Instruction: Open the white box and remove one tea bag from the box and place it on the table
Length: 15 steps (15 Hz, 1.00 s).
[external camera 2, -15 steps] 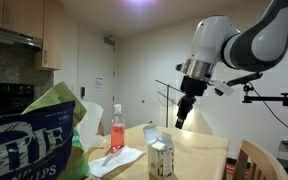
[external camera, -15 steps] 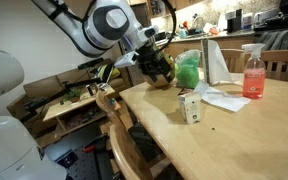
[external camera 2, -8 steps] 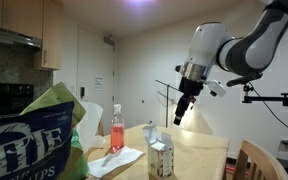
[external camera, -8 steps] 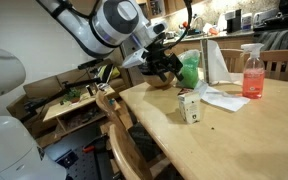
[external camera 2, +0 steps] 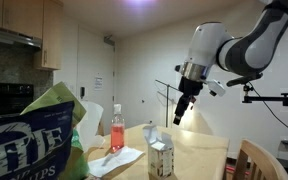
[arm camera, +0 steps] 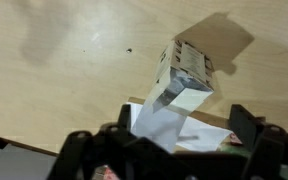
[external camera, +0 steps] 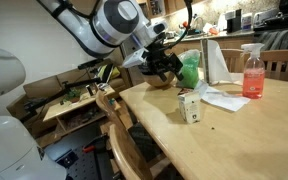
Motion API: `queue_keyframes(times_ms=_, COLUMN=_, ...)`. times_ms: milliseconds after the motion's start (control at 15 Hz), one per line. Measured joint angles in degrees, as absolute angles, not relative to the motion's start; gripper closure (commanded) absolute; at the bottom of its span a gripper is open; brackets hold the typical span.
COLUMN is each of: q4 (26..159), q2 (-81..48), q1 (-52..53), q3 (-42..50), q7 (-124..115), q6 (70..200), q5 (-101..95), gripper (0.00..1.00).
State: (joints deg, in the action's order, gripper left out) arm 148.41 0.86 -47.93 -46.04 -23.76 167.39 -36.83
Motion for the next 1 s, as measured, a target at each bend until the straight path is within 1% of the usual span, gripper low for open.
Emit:
queue_keyframes(times_ms=600, q4=148.08, q2=-0.31, q1=-47.63, q3=-46.04, q7=-23.47, q6=167.38, q5=-36.82, gripper=0.0)
queue_keyframes(times_ms=1000, q4=144.57, q2=-6.03, q1=-47.46, q3=-45.97, q7=-20.24, q6=167.33, q5=-36.92, gripper=0.0)
